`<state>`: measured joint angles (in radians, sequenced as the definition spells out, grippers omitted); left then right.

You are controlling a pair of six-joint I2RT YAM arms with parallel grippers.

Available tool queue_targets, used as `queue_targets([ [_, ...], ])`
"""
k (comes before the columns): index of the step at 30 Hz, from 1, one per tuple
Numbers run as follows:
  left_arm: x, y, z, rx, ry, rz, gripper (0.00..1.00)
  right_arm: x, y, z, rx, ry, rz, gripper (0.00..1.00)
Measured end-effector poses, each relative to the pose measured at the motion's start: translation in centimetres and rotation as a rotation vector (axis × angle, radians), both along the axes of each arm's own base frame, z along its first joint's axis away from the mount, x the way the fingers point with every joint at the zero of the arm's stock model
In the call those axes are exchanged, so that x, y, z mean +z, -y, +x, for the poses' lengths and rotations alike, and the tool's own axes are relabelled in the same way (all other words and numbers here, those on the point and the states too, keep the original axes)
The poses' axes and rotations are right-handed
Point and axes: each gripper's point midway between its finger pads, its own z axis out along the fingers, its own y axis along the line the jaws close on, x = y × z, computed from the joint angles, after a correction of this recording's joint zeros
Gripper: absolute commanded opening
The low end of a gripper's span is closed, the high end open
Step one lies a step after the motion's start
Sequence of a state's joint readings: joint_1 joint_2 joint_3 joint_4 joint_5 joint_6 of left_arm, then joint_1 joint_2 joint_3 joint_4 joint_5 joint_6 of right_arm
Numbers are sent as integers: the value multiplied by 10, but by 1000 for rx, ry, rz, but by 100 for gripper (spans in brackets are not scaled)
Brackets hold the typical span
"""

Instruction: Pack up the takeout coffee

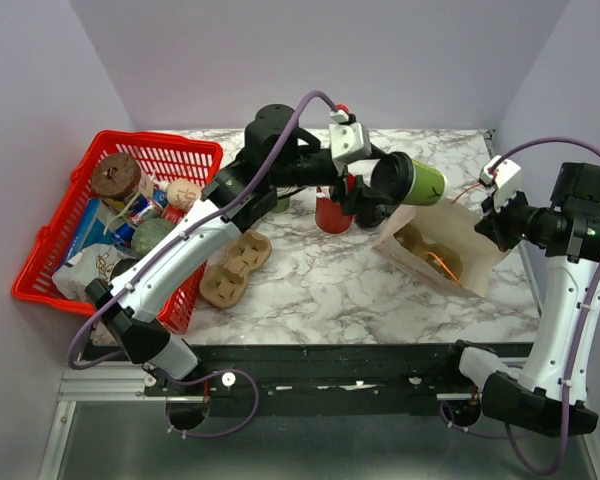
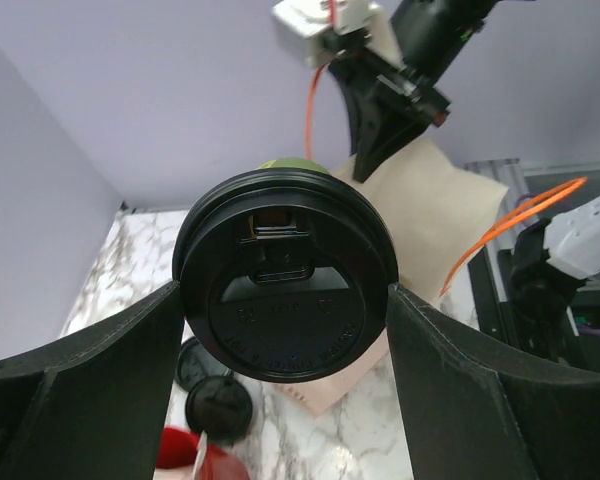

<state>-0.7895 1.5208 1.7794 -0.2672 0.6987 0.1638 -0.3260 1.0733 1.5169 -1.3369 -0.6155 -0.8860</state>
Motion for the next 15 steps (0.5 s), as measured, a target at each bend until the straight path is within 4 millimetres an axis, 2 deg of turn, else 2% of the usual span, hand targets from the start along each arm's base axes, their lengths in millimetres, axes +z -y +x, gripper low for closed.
queue_targets([
  [4,-4,19,-23,-90,25,7,0,0,-2,0,-3,-6,10,1],
  [9,-7,27,-48,-179,91,33,0,0,-3,-1,-3,-8,13,1],
  [15,-21,25,-56,-222,165,106,0,2,-4,-3,-3,1,10,1],
])
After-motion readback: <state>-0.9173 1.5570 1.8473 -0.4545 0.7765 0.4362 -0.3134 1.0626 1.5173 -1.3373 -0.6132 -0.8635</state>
